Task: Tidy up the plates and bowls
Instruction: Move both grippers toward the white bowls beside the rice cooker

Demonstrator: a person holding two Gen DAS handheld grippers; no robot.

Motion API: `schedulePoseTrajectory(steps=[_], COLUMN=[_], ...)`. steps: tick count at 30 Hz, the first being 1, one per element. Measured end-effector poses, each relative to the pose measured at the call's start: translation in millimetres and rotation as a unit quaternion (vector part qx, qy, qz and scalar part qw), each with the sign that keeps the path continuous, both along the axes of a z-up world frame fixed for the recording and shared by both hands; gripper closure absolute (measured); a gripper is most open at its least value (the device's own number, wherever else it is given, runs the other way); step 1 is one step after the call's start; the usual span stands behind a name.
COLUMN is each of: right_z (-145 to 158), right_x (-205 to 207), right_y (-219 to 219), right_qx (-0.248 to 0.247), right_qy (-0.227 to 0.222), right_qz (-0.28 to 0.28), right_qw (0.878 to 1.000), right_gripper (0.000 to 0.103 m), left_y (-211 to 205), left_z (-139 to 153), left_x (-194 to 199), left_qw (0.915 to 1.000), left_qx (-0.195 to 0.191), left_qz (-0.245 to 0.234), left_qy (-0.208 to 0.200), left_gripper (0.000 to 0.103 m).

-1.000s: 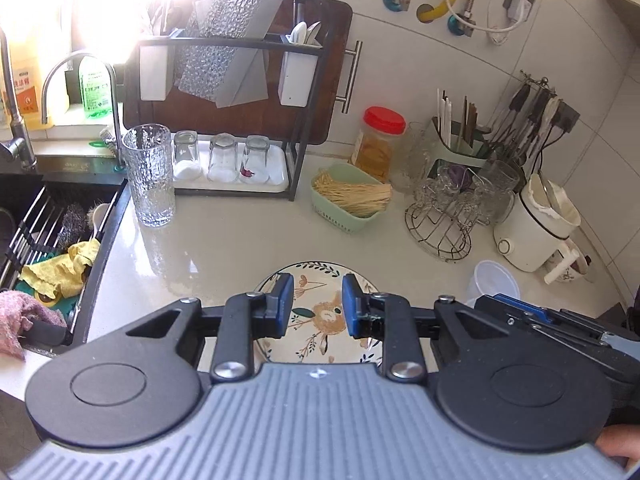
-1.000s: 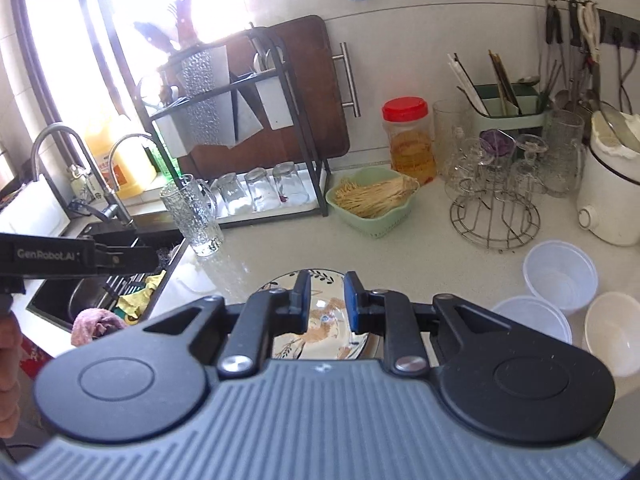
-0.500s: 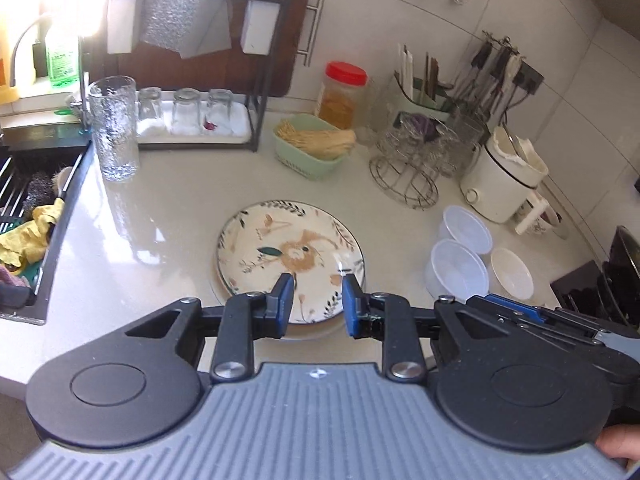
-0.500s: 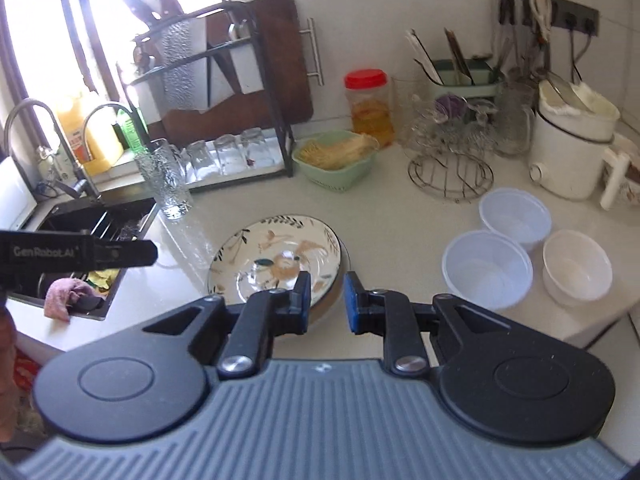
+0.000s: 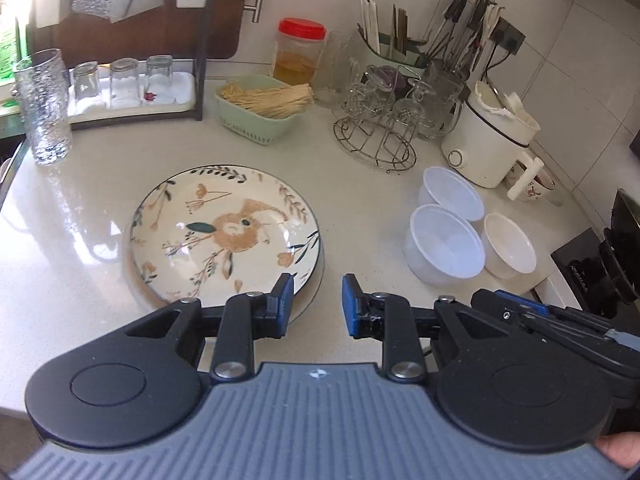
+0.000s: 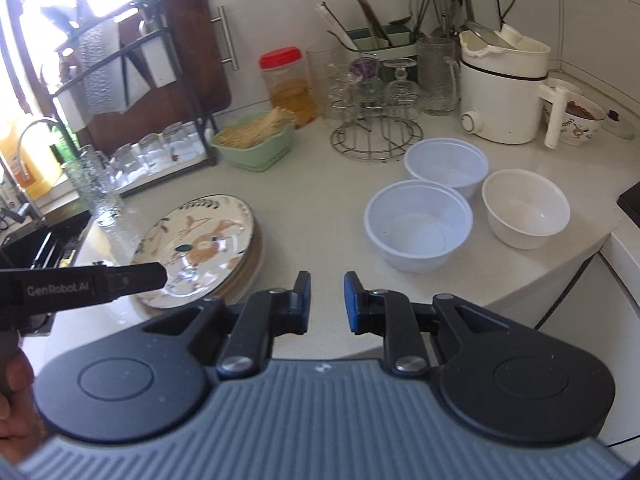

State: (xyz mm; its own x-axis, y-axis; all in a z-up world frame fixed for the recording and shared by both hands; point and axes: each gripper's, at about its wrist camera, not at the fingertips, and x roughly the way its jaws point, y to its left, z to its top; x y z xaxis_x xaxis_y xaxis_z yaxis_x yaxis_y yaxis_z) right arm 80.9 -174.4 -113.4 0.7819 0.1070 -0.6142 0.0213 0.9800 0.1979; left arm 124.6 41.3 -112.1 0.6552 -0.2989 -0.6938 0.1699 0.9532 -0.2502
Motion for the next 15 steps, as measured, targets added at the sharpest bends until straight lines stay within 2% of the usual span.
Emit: schedulePoseTrajectory(steps=[4,5,6,7,9,13,15], right_z=[0,0,-1,-3,-7,-13,-15], right_x=[15,17,20,24,32,51,57], right_y=[-17,-21,-26,-31,-43,-62,-71], right_qx=[-0.009,-0.013,-0.015,-0.013,-0.001,0.003,0.0], right_qy=[0.012,0.009,0.006,0.006,0.01,0.02,0.017], right_qz=[-0.005,-0.005,-0.006,-0.009,-0.016,-0.026,-0.03], right_qw=[1.0,1.0,1.0,1.0,1.0,0.999,0.999], right_gripper=[0.081,0.071,0.055,0.049,0.048,0.048,0.048], left_y=[-18,-24,-29,-35,-47,-69,-80], left_z=[-4,-7,-10,-14,-19,-28,-33], left_x=[24,32,39,46,58,84,97], left_qw=[0.9998,0.9996,0.9994,0.999,0.9984,0.997,0.9966], left_qx=[0.001,0.003,0.004,0.005,0.006,-0.004,-0.015], left_qz=[-0.022,-0.027,-0.034,-0.04,-0.051,-0.065,-0.068], left_qy=[0.0,0.005,0.011,0.018,0.022,0.042,0.043], left_gripper=[0.073,0.071,0.066,0.063,0.056,0.053,0.045])
